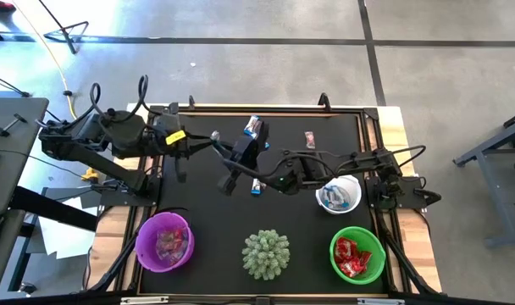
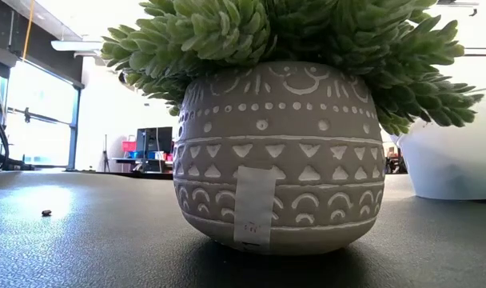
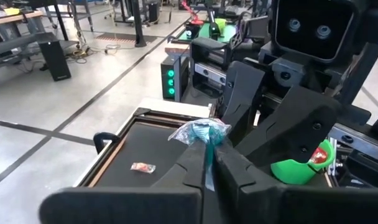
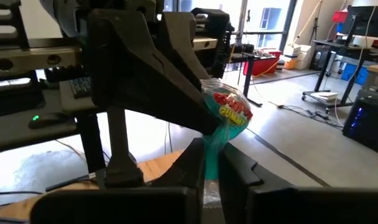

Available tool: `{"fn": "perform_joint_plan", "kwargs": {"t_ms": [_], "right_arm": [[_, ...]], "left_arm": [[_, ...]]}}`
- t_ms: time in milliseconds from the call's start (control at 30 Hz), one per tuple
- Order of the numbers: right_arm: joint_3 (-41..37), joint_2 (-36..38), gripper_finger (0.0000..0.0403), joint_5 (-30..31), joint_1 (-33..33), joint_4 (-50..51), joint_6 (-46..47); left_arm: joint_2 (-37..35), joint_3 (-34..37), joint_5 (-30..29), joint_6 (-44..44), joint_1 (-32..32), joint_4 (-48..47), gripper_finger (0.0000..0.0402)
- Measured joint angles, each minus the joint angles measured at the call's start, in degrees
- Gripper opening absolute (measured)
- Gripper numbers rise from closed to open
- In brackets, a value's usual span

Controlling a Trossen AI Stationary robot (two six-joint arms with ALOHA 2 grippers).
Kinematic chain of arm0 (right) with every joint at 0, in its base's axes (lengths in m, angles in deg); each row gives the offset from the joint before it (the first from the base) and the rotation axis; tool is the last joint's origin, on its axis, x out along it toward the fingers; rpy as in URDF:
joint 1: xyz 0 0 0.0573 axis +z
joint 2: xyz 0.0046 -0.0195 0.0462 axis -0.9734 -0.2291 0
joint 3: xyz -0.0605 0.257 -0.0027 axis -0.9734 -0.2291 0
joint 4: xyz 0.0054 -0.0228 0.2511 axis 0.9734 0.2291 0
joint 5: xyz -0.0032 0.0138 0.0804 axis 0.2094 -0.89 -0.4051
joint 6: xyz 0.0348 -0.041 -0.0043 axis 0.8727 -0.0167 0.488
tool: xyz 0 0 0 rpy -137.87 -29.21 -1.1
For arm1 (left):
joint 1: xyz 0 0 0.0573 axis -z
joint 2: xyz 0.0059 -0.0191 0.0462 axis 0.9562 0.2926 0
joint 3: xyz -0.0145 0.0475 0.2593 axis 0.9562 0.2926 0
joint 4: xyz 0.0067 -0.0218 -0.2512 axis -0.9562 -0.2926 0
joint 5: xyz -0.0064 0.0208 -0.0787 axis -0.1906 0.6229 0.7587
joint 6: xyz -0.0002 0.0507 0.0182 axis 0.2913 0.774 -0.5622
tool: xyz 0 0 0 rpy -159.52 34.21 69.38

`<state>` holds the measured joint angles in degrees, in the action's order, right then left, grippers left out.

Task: Sort candy
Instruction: Put the transparent candy wrapper into the purple bucket

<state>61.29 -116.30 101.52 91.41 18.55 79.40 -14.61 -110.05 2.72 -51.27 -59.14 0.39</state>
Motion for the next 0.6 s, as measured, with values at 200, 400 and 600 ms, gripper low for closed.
{"fn": "perform_joint_plan", "kwargs": {"t_ms": [200,400,600], "right_arm": [[0.0,0.0,0.0077,0.2,0.1,1.1,-0.1],[0.0,0.0,0.0127,0.5,0.4,1.3,0.1],[0.0,0.0,0.0136,6.0,1.3,2.4,-0.5]], "left_arm": [[-0.1,0.0,-0.4,0.0,0.0,-0.2,0.0001],[-0.2,0.0,-1.4,0.0,0.0,-0.5,0.0001],[-1.4,0.0,-1.7,-0.5,0.0,-2.8,0.0]]}}
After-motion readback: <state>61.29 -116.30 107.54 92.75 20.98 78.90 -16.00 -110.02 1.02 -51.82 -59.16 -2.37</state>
